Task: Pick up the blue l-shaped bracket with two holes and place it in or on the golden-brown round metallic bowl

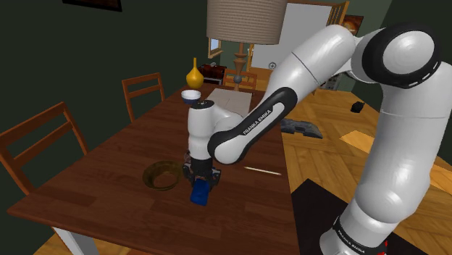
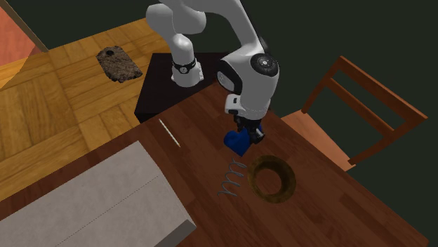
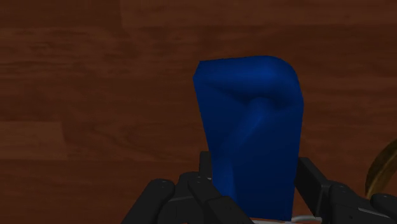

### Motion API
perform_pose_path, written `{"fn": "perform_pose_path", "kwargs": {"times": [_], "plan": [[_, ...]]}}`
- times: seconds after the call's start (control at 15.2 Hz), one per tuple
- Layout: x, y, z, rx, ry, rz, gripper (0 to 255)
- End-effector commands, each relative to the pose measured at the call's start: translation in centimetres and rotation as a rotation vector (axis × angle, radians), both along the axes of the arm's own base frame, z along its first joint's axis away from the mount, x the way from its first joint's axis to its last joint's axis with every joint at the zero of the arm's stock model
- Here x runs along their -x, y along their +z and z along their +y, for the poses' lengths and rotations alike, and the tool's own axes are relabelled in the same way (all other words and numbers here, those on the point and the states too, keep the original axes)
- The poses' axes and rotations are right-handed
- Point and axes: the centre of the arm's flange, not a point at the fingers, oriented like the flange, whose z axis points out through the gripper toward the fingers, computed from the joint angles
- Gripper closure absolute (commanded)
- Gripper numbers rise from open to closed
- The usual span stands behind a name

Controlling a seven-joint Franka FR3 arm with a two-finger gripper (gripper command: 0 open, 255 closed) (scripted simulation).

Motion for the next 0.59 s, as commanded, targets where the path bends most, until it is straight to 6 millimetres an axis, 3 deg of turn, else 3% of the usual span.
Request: {"fn": "perform_pose_path", "kwargs": {"times": [0.0, 0.53], "plan": [[0.0, 1.1, -0.1, 0.000, 0.000, 0.000, 255], [0.0, 5.3, -0.1, 0.000, 0.000, 0.000, 255]]}}
